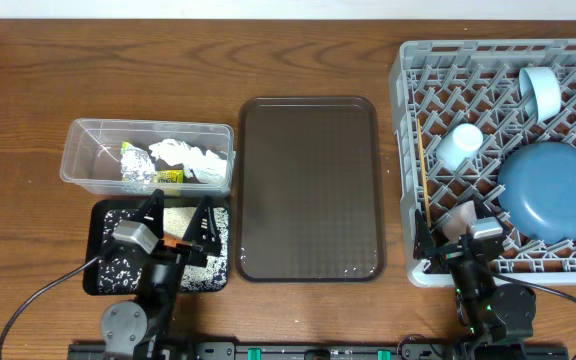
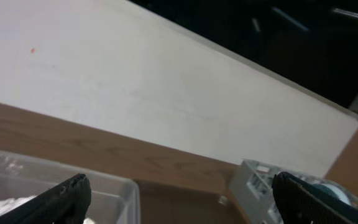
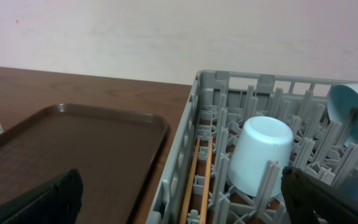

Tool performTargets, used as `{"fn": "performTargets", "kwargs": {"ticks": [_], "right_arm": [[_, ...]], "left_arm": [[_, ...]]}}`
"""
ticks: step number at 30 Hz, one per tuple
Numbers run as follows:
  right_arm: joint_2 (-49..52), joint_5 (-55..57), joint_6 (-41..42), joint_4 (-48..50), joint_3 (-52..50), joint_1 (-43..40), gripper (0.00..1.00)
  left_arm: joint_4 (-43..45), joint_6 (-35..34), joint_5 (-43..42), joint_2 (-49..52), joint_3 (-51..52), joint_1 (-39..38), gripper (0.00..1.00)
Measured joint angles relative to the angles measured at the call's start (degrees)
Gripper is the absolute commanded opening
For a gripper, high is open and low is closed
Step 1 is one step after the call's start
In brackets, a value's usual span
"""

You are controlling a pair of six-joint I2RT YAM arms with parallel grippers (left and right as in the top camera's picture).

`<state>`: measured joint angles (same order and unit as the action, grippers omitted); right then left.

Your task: Sort waste into correct bins and load items into the dishwasher rack

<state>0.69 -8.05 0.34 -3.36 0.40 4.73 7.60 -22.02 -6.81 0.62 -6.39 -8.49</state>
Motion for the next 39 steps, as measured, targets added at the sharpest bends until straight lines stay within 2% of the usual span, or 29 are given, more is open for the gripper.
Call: {"fn": "performTargets", "kwargs": {"ticks": [8, 18, 24, 30, 33, 39], "right_arm": [[0.00, 0.00, 0.02, 0.00, 0.00, 0.00, 0.99], [-0.02, 0.00, 0.02, -0.02, 0.00, 0.00, 0.99], [-0.02, 0.02, 0.00, 0.00, 0.00, 0.00, 0.99], [-0.02, 0.00, 0.00, 0.00, 0.00, 0.00, 0.99], [-0.02, 0.00, 0.00, 0.00, 0.00, 0.00, 0.99], [-0.02, 0.00, 0.00, 0.00, 0.00, 0.00, 0.99]], "left_arm": [[-0.09, 0.00, 3.21, 0.00, 5.25, 0.00, 0.95], [-8.55, 0.13, 7.43, -0.04, 5.60, 0.00, 0.95], [-8.79, 6.60, 8.46, -0.04, 5.42, 0.00, 0.95], [-9.18, 18.64, 5.92, -0.04, 5.27, 0.00, 0.95], [-9.27, 22.58, 5.44, -0.04, 5.25, 0.00, 0.95], [-9.29, 25.81, 5.25, -0.04, 5.25, 0.00, 0.95]]}}
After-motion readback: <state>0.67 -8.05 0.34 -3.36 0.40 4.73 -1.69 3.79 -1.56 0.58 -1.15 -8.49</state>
